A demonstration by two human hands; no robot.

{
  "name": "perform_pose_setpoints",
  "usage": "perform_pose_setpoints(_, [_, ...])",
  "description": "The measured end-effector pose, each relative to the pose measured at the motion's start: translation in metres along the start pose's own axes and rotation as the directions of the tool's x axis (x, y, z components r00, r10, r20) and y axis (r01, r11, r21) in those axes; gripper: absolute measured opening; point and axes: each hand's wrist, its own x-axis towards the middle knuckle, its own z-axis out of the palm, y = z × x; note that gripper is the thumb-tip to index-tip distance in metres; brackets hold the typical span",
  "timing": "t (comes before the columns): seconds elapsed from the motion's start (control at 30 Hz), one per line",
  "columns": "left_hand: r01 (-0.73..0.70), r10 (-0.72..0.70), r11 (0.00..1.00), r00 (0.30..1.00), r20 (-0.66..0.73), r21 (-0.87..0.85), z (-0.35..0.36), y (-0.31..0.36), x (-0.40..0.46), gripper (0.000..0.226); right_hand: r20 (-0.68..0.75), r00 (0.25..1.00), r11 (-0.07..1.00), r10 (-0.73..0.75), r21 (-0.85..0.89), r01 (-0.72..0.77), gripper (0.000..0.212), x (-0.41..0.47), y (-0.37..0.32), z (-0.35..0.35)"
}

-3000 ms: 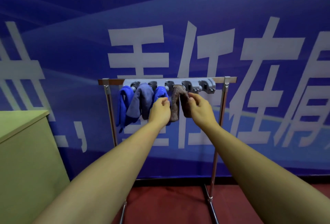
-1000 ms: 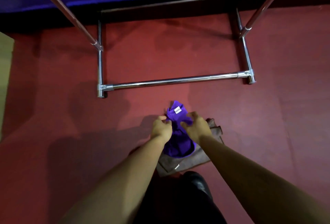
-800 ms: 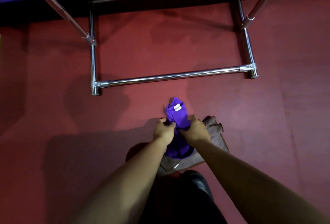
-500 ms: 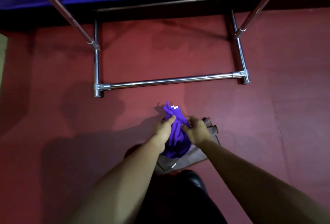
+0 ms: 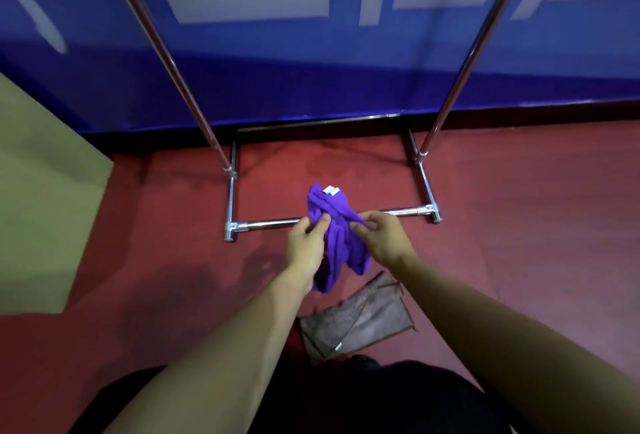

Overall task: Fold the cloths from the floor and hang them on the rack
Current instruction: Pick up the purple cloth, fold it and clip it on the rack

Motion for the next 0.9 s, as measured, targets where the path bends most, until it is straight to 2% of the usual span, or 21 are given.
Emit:
perform_pose_setpoints(0.13, [-0.169,0.172,0.984,0.985,-0.036,0.063,-0.019,0.04,-0.029,0.033,-0.081,0.984,0.979,-0.159,-0.14,0.147,0.009,-0.023,-0.052,-0.019])
perform_pose_setpoints(0.27, [-0.305,0.312,0.947,0.949,-0.055,0.101,-0.044,0.081,-0.069,0.031,-0.092,0.955,0.944,-0.281,-0.206,0.258,0.008,-0.06,-0.1,-0.03])
perform_pose_setpoints(0.33, [-0.369,0.379,0.922,0.923,-0.068,0.119,-0.056,0.1,-0.091,0.021,-0.081,0.947,0.931,-0.311,-0.224,0.287,0.008,-0.079,-0.118,-0.033])
perform_pose_setpoints(0.43, [-0.429,0.447,0.885,0.891,-0.075,0.178,-0.08,0.117,-0.117,0.028,-0.06,0.943,0.915,-0.328,-0.269,0.301,0.008,-0.108,-0.14,-0.039])
perform_pose_setpoints(0.5, [-0.45,0.471,0.87,0.88,-0.067,0.2,-0.094,0.126,-0.131,0.021,-0.067,0.949,0.914,-0.309,-0.295,0.277,0.009,-0.12,-0.149,-0.045])
perform_pose_setpoints(0.57, [-0.456,0.479,0.866,0.874,-0.079,0.205,-0.106,0.133,-0.145,0.015,-0.099,0.962,0.938,-0.254,-0.266,0.221,0.019,-0.131,-0.156,-0.047])
perform_pose_setpoints(0.63, [-0.459,0.488,0.856,0.869,-0.08,0.236,-0.113,0.138,-0.158,0.016,-0.119,0.987,0.993,-0.104,-0.075,0.096,0.038,-0.143,-0.164,-0.048])
perform_pose_setpoints(0.7, [-0.48,0.537,0.812,0.838,-0.1,0.332,-0.122,0.139,-0.164,0.021,-0.004,0.998,0.975,0.06,0.216,-0.058,0.059,-0.153,-0.171,-0.05])
perform_pose_setpoints(0.73, [-0.489,0.56,0.79,0.821,-0.11,0.369,-0.127,0.141,-0.166,0.023,0.06,0.993,0.953,0.103,0.281,-0.116,0.067,-0.157,-0.173,-0.054])
perform_pose_setpoints(0.8, [-0.486,0.575,0.773,0.808,-0.127,0.408,-0.136,0.145,-0.168,0.023,0.134,0.983,0.936,0.125,0.314,-0.162,0.075,-0.161,-0.175,-0.062])
perform_pose_setpoints(0.9, [-0.476,0.599,0.74,0.788,-0.143,0.475,-0.144,0.157,-0.175,0.029,0.158,0.979,0.949,0.127,0.267,-0.166,0.074,-0.167,-0.177,-0.07])
